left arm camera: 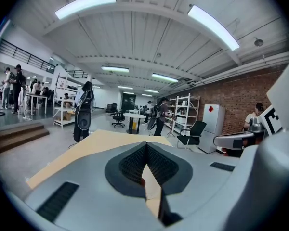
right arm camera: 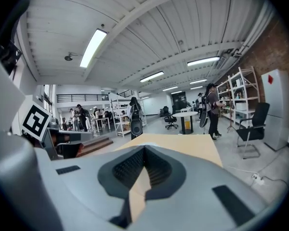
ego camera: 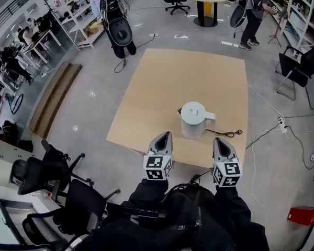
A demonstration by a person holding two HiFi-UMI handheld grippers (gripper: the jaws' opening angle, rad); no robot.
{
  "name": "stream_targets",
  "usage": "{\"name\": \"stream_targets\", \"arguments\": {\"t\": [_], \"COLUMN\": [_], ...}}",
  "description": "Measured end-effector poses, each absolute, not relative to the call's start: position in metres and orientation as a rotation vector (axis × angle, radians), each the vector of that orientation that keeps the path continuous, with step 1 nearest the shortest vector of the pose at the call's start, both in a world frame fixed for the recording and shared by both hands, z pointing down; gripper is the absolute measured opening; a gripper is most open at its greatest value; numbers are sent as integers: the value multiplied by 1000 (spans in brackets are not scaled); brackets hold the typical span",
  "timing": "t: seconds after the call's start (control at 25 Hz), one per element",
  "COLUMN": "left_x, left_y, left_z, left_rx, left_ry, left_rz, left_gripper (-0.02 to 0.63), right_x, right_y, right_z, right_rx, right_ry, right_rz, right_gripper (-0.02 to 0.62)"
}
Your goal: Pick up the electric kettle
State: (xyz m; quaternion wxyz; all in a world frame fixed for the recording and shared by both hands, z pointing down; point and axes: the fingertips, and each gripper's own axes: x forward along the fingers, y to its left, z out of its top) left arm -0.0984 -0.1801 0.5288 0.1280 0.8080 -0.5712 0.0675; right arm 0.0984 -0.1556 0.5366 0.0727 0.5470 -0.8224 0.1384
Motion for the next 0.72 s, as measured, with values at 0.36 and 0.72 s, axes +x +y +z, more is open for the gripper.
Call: {"name": "stream_targets", "arguments": {"t": [0.36,0.72], "left_x": [-89,-105], "left_y": [-203,-224], "left_z": [531,534], "left_rx": [2305,2314], "left_ry": [-1722,-1744], "left_rz": [233,236], "left_gripper": [0,0], "right_x": [110,95], "right_y": [-193,-207], "right_z": [542,555], "right_rx": [1567,1573], "right_ry": [-2503,-2474], "right_rz": [439,427], "right_gripper": [2,2]}}
